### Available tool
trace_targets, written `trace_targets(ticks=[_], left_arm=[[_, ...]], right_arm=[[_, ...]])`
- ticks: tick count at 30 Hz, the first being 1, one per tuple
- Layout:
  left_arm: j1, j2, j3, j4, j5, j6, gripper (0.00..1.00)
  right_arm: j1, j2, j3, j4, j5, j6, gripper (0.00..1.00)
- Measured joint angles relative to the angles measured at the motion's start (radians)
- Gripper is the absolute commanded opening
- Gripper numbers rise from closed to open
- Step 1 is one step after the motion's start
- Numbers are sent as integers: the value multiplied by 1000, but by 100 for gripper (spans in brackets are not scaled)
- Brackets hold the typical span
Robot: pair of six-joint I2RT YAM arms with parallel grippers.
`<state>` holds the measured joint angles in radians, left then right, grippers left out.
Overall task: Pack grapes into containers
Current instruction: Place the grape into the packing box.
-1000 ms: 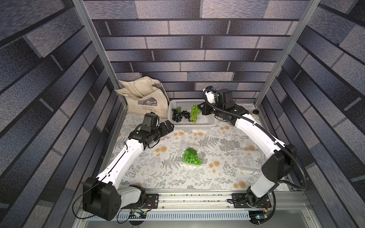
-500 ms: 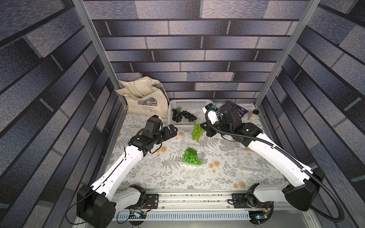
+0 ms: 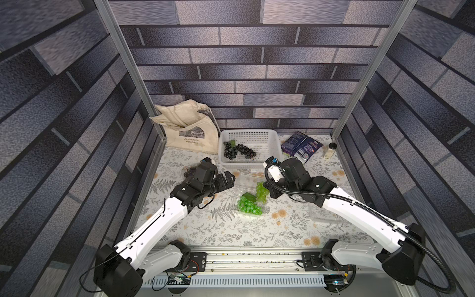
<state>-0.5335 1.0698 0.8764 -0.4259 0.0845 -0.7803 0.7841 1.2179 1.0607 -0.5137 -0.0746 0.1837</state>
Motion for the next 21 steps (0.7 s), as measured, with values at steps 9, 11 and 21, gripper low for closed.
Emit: trace_targets(ticks=[9,11,21], left_arm=[[-31,-16,-34,21,-31,-14,100],[-35,-16,-37,22,-36,-15,100],[-37,-22,-56,25,-42,-18,100]], right_arm=[[3,-3,-86,48,2,23,0],[4,-3,-95,52,3,26,0],[11,55,-105,104,3,30,0]])
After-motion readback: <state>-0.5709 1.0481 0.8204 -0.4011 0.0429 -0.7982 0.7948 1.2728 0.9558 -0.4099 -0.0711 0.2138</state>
